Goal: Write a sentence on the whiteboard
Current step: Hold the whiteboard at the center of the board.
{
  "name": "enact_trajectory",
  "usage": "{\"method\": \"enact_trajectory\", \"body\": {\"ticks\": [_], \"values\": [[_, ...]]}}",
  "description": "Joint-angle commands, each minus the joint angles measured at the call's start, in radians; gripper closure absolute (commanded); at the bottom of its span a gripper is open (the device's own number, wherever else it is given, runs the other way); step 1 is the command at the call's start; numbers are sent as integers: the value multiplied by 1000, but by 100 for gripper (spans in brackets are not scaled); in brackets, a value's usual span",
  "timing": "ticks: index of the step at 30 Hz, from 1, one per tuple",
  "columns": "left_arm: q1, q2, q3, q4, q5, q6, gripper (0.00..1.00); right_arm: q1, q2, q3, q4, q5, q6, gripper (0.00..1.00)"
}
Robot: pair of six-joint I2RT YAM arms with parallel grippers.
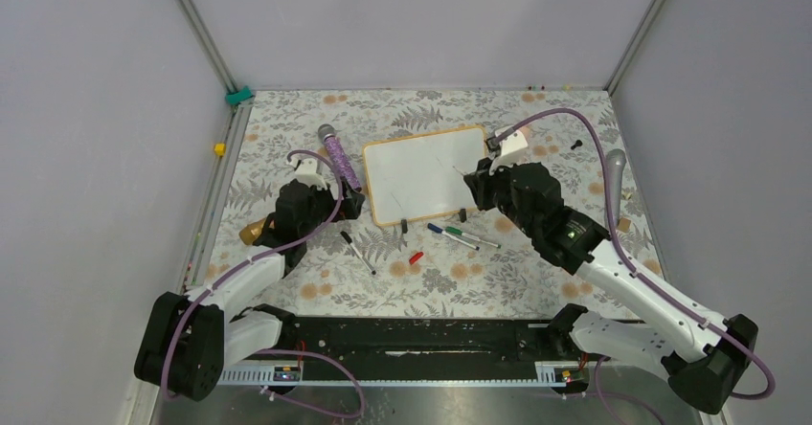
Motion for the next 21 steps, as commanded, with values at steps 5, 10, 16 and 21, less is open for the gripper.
{"method": "enact_trajectory", "body": {"ticks": [5, 10, 16, 21], "values": [[6, -21, -8, 58, -9, 15, 3, -1, 61, 49, -124, -66, 79, 100], [7, -21, -6, 51, -7, 15, 3, -1, 259, 372, -572, -23, 151, 100], [6, -25, -11, 60, -4, 12, 3, -1, 354, 543, -723, 12, 272, 100], [6, -22, -11, 58, -2, 12, 3, -1, 241, 390, -537, -21, 296, 100]]}}
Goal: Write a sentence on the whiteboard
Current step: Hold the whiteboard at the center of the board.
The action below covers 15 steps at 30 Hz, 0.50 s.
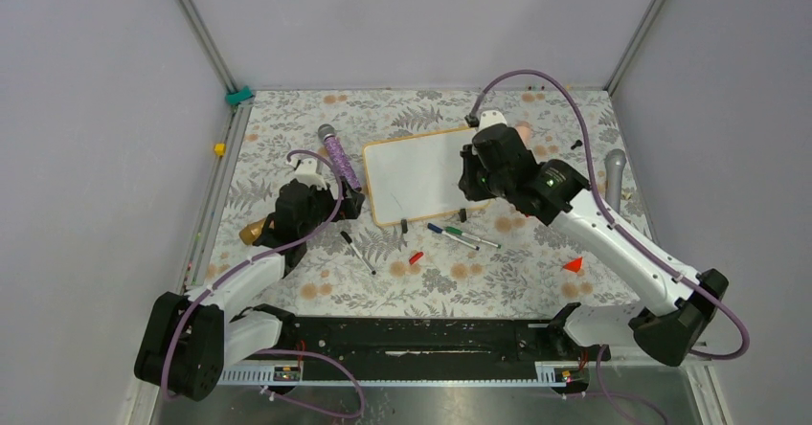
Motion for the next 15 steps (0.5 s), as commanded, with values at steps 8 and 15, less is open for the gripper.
{"method": "enact_trajectory", "body": {"ticks": [8, 15], "values": [[6, -9, -8, 68, 24, 6, 3, 0, -186, -178, 249, -51, 9, 100], [5, 46, 3, 107, 56, -4, 4, 100, -56, -80, 271, 28, -45, 100]]}}
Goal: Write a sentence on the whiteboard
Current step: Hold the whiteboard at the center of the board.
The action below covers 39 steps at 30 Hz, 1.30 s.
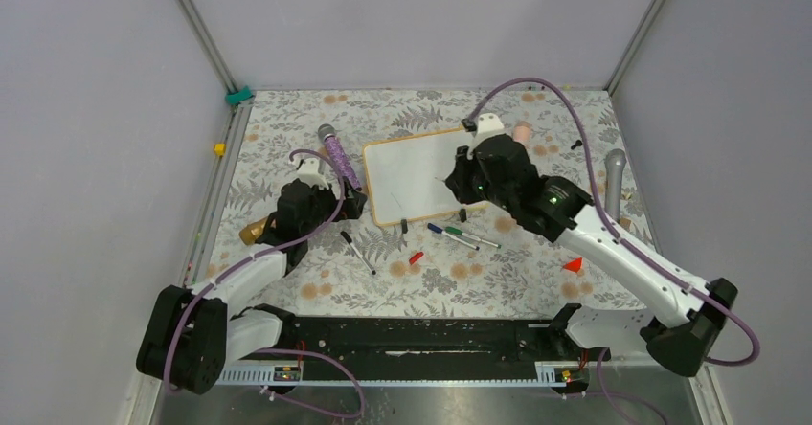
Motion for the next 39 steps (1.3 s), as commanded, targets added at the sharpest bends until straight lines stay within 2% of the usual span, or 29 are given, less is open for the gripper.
{"method": "enact_trajectory", "body": {"ticks": [1, 4, 10, 16, 29, 34, 39], "values": [[6, 34, 3, 96, 37, -2, 4, 97, 103, 110, 29, 87, -62, 100], [6, 76, 17, 107, 58, -5, 4, 147, 121, 130, 53, 149, -79, 100], [7, 129, 55, 80, 86, -6, 5, 149, 108, 74, 177, 172, -60, 100], [8, 148, 66, 79, 114, -12, 5, 149, 190, 174, 57, 79, -94, 100], [7, 215, 115, 30, 122, 0, 6, 149, 166, 152, 176, 119, -130, 100], [12, 256, 143, 20, 183, 4, 18, 149, 184, 158, 214, 107, -109, 100], [13, 278, 157, 16, 213, 4, 20, 150, 199, 158, 237, 97, -104, 100]]}}
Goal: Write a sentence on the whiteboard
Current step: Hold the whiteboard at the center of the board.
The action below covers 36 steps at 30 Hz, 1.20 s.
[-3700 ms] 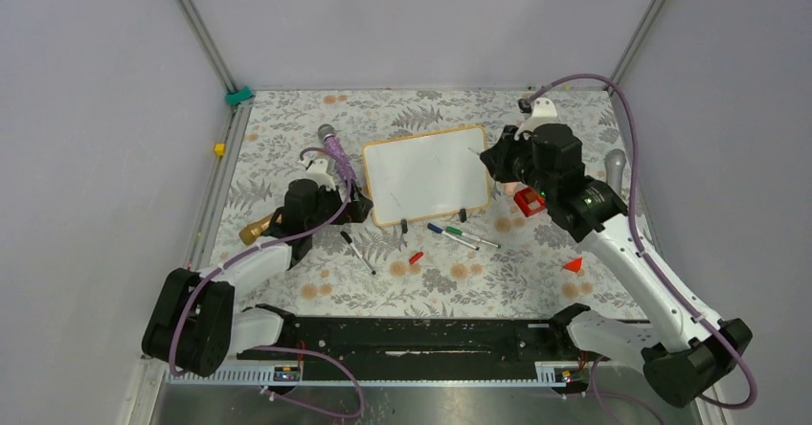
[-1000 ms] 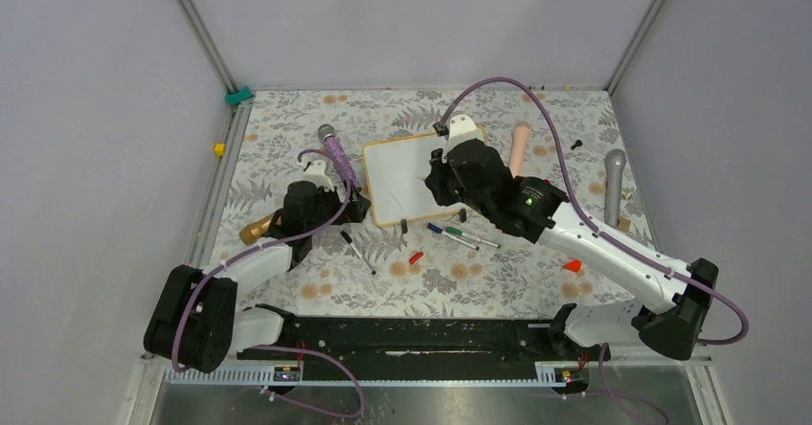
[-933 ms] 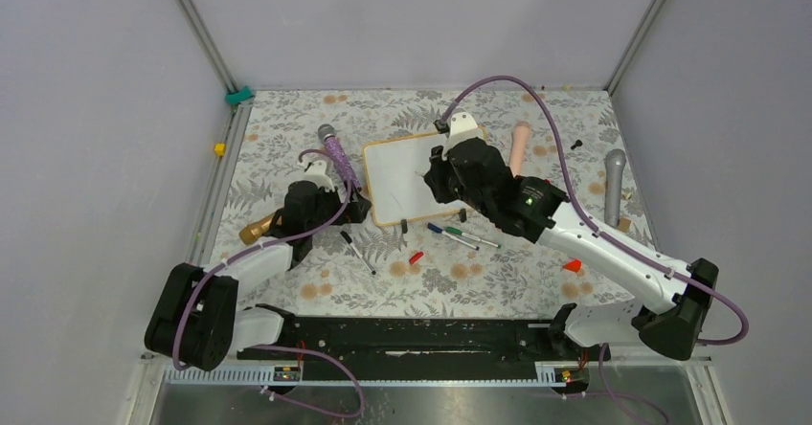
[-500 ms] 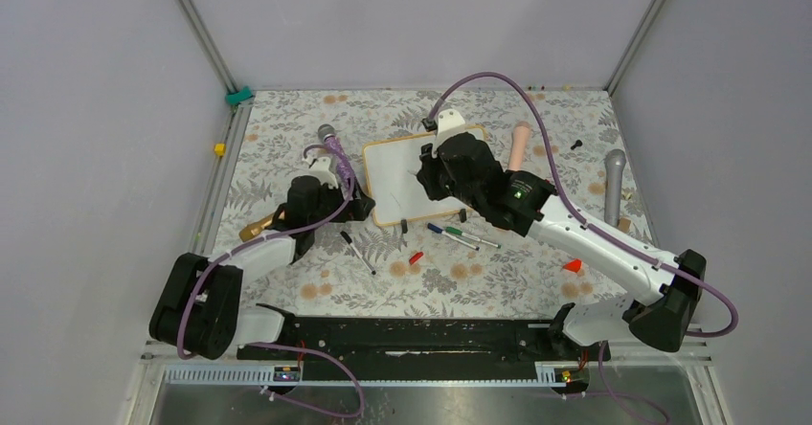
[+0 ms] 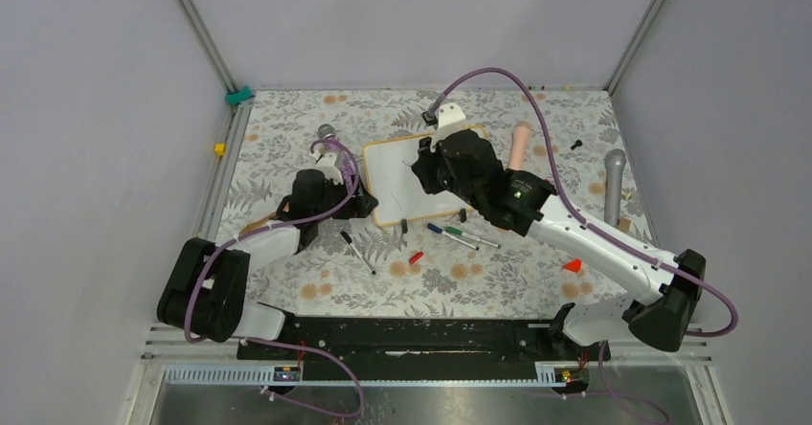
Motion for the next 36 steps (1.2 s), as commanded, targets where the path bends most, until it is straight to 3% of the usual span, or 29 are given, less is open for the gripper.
{"method": "enact_trajectory", "body": {"ticks": [1, 12, 25, 36], "values": [[7, 9, 45, 14, 61, 11, 20, 2, 11, 35, 65, 1, 5, 100], [7, 13, 57, 3, 149, 27, 27, 2, 43, 36, 68, -14, -2, 100], [20, 81, 99, -17, 222, 17, 61, 2, 19, 1, 86, -12, -4, 100], [23, 88, 97, -10, 260, 18, 66, 2, 21, -11, 93, -13, -4, 100]]}}
